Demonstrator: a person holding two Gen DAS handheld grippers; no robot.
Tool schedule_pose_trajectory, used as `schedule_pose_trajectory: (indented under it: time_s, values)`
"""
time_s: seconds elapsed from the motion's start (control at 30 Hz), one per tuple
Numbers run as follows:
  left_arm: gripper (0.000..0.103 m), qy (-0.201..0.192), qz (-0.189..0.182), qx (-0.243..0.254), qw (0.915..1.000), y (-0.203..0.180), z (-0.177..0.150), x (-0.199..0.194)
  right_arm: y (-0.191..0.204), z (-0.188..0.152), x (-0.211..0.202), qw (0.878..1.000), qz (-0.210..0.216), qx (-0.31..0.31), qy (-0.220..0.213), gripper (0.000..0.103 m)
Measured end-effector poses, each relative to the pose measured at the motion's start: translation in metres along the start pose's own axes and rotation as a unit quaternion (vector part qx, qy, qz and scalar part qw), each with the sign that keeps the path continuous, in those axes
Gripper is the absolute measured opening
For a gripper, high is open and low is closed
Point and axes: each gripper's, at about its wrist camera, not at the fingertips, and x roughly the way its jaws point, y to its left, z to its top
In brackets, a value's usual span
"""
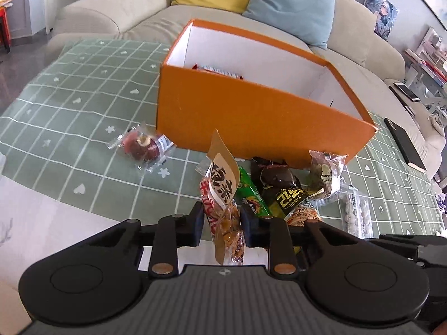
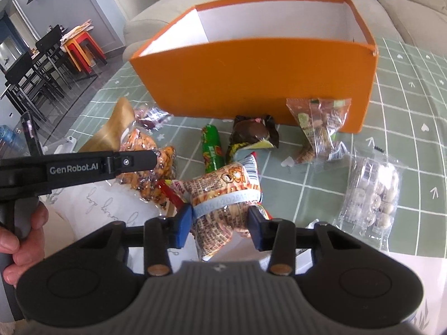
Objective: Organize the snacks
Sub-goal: 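Grasp a clear peanut bag with the left gripper while the right grasps a peanut packet, then carry both held peanut packets over the orange box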
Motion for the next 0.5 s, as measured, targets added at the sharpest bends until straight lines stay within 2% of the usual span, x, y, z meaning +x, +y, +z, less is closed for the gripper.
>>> schedule_pose_trajectory:
  time_s: [0.5]
  values:
    - [0.031, -0.044, -0.001, 0.021, 0.9988, -0.008, 0.022, -0.044, 0.021, 0.017, -0.051, 0.998, -0.001, -0.025, -0.059, 0.033]
